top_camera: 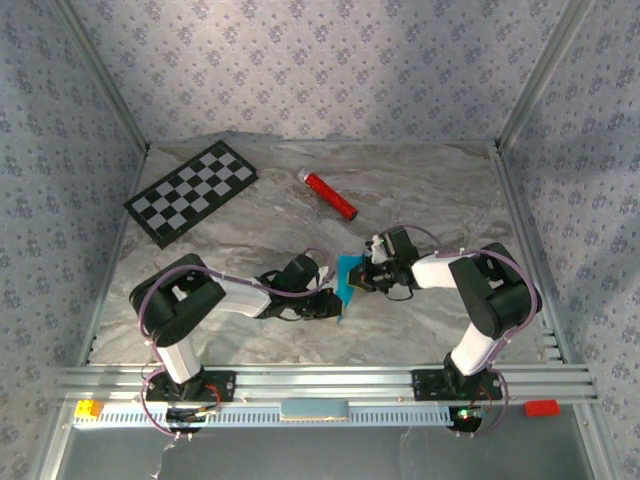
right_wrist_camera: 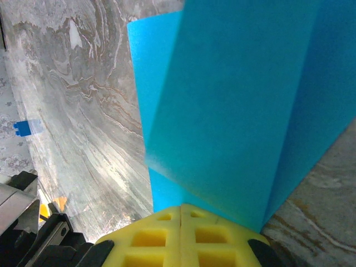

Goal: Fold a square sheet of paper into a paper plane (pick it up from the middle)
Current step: Fold the wing for the fifth time at the center of the table.

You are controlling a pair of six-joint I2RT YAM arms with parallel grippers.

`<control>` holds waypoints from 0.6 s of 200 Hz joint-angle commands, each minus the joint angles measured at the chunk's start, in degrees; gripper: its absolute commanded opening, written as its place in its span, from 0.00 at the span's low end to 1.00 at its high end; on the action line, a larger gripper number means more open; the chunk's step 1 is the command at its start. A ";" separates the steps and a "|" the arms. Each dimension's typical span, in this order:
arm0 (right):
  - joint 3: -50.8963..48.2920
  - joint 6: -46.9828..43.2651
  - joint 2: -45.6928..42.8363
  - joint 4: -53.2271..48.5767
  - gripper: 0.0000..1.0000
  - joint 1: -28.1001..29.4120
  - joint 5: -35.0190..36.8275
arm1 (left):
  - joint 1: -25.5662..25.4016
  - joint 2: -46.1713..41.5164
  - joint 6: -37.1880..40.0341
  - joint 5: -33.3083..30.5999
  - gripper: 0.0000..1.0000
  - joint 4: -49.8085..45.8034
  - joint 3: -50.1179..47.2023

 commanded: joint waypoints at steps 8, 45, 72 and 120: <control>-0.61 -1.46 2.57 -5.15 0.01 -0.30 5.78 | -1.02 -2.15 1.52 0.60 0.11 -6.15 -0.38; -0.62 -1.44 2.54 -5.24 0.01 -0.26 5.90 | -1.02 -2.52 1.36 1.01 0.04 -5.26 -1.48; -0.53 -1.44 2.63 -5.52 0.01 -0.26 6.03 | -1.02 -2.43 1.43 1.38 0.02 -5.48 -1.84; -0.60 -1.51 3.03 -5.49 0.01 -0.31 6.12 | -1.37 -2.78 1.50 1.49 0.09 -6.29 -2.07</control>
